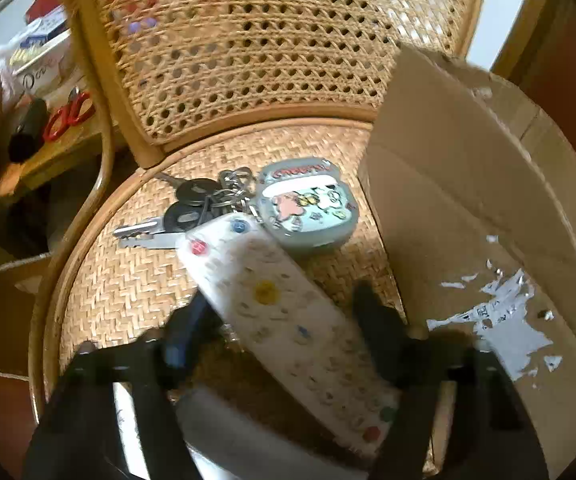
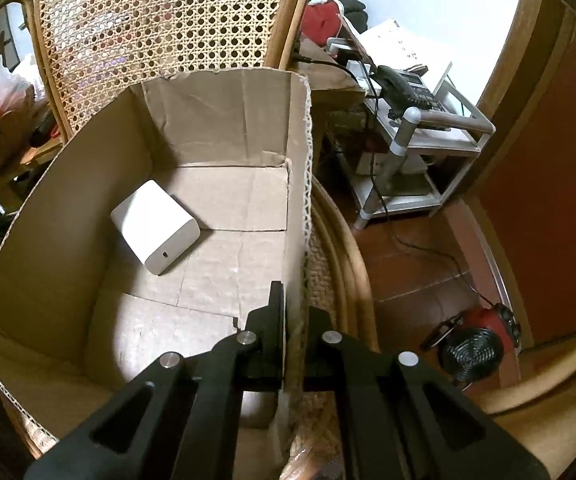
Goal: Organize rigid objects
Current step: 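Grasp the white remote with colored buttons with the left gripper, then lift the remote and carry it over the box with the left gripper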
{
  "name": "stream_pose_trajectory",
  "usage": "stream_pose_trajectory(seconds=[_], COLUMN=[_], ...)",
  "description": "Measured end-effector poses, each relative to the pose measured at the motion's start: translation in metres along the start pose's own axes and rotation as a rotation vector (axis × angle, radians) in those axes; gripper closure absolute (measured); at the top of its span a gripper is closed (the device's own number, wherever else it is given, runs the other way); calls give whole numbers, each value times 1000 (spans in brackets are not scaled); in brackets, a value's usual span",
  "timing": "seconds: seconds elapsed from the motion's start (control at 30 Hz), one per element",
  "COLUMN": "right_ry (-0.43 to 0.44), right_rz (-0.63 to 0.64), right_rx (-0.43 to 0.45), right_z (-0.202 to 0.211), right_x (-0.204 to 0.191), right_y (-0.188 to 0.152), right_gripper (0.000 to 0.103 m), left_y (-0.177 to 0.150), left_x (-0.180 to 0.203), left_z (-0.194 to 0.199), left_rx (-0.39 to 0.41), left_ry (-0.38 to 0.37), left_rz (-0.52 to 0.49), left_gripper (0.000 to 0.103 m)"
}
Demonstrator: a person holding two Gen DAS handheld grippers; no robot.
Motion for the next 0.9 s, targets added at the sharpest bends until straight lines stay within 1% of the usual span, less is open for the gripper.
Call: stream_pose_trajectory(seconds=[0.03, 0.1, 0.13, 0.23, 0.4, 0.5, 0.7, 0.9], right_ry=[0, 1, 1, 3, 3, 2, 2, 2], right_rz=[1, 2, 3, 5, 5, 4, 4, 5], right_rx=[1, 4, 4, 3, 3, 3, 4, 3], right_z=[0, 0, 0, 0, 0, 0, 1, 0], right_x=[-1, 0, 0, -1, -1, -1, -1, -1], right_y=[0, 0, 1, 1, 0, 0, 0, 0], right_gripper=[98, 98, 98, 97, 97, 97, 97, 97], left_y=[0, 0, 1, 0, 8, 13, 23, 34], left_x=[2, 5, 3, 0, 4, 6, 6, 11], left_z=[0, 1, 2, 8, 30, 42, 76, 99], left_rx=[-2, -2, 5, 22, 65, 95, 152, 221], left_ry=[-4, -22, -19, -39, -66, -81, -84, -80], left_rz=[2, -3, 3, 6, -2, -6, -12, -16], left_gripper=[54, 72, 75, 78, 83, 85, 86, 86])
Point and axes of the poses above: each gripper's, at about its wrist camera, not at the fingertips, and z roughly against the way its jaws point, x to its right, y to its top, the point moved 7 cm from there along -z, roughly the way its jaws point, and after that the axes turned 3 degrees about x, right-handed, at the moved point
